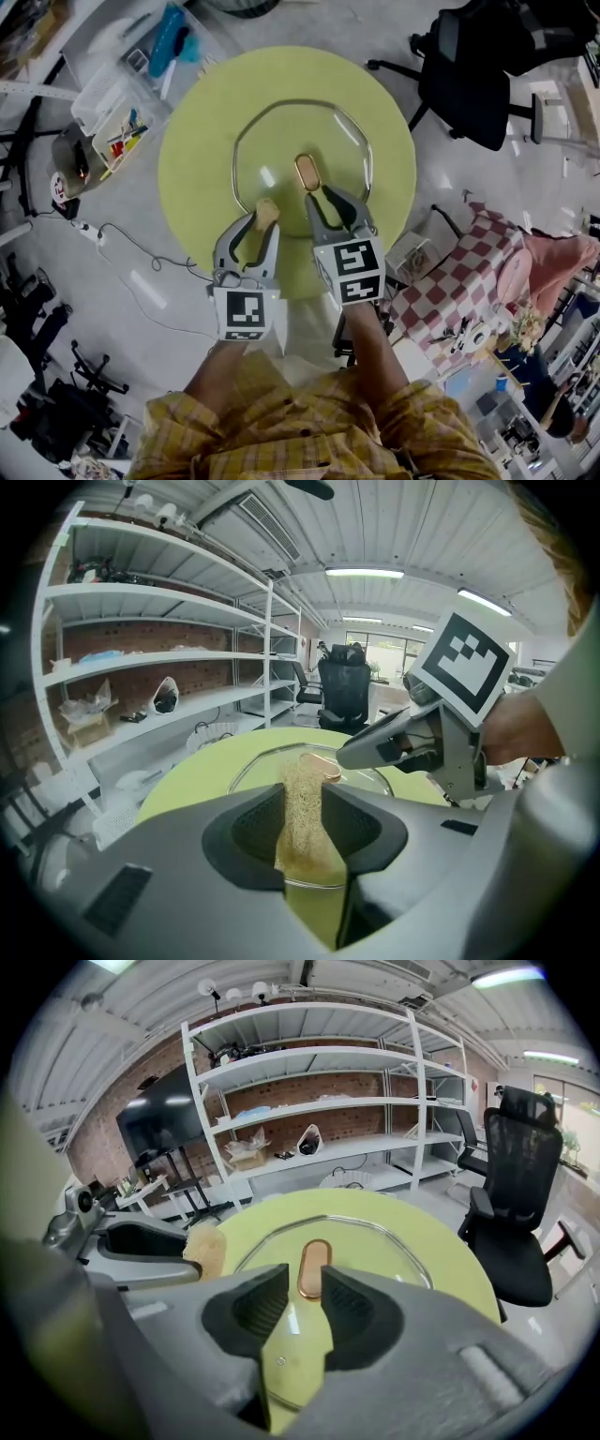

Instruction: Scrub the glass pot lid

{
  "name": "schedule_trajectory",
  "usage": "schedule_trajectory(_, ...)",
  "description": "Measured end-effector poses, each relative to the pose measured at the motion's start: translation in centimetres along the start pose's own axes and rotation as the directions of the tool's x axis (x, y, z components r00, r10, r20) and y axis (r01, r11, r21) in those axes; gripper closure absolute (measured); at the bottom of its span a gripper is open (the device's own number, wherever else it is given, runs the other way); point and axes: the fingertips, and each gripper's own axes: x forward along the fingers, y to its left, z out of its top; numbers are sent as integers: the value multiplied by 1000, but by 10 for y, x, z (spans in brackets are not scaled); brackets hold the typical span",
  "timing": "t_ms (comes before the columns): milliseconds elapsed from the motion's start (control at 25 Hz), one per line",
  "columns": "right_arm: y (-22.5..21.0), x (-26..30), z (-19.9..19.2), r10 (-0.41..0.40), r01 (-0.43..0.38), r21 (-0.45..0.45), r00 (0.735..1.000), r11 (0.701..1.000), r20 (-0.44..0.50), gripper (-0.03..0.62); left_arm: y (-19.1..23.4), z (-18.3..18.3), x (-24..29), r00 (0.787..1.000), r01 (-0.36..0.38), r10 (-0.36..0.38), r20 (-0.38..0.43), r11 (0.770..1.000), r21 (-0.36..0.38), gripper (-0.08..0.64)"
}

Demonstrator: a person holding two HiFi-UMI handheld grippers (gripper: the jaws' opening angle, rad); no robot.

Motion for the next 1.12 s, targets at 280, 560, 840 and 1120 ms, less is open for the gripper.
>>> schedule_trajectory(280, -6, 22, -10, -8, 5, -48, 998, 999, -55, 448, 3, -8, 5, 1000, 5, -5, -7, 1000, 3, 436)
schedule_trajectory(560, -7, 29, -13, -21, 19, -42, 999, 999, -47, 445, 4, -16, 11, 1000, 6, -6, -15, 1000, -6, 436)
schedule_trajectory(840, -7, 38, -11, -25, 22, -57, 998, 998, -59, 443, 4, -25, 19, 999, 26, -26, -25, 1000, -7, 436)
schedule_trajectory(1120, -9, 40, -11, -21, 17, -58, 997, 998, -68, 443, -2, -32, 30, 997, 69, -69, -35, 998, -5, 436)
